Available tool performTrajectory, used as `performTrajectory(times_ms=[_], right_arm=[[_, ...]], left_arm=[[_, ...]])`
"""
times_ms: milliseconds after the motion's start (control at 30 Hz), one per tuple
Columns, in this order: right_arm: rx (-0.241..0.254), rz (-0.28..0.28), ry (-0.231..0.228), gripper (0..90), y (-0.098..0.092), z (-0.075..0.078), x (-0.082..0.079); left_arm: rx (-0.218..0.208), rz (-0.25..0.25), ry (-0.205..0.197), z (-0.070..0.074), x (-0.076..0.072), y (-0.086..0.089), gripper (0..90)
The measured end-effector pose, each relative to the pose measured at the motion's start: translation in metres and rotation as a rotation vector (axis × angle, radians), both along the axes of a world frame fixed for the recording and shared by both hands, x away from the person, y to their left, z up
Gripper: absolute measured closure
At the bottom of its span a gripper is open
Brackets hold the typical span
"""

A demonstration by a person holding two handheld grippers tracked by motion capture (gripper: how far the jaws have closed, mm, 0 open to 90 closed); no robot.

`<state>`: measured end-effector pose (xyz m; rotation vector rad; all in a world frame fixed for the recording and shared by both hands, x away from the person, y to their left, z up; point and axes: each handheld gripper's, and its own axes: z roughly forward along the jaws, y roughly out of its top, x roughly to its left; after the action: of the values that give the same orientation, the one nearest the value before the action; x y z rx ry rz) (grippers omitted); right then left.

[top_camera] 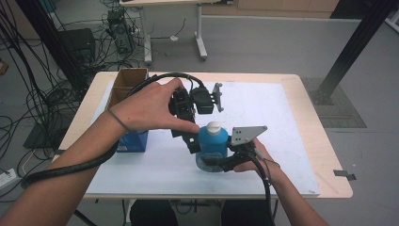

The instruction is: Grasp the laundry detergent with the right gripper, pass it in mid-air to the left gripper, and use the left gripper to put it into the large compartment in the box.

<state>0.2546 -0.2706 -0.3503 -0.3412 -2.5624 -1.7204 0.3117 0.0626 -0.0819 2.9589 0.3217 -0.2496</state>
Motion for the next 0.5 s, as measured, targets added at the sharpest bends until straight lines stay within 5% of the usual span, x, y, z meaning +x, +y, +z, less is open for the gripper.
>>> performTrajectory(times_ms=[500], right_arm=[[0.008,0.06,0.003,43.2,0.007,0.002,0.004]], left_arm=[[0.043,-0.09,-0.03,0.006,-0.007,-0.024,9.8]])
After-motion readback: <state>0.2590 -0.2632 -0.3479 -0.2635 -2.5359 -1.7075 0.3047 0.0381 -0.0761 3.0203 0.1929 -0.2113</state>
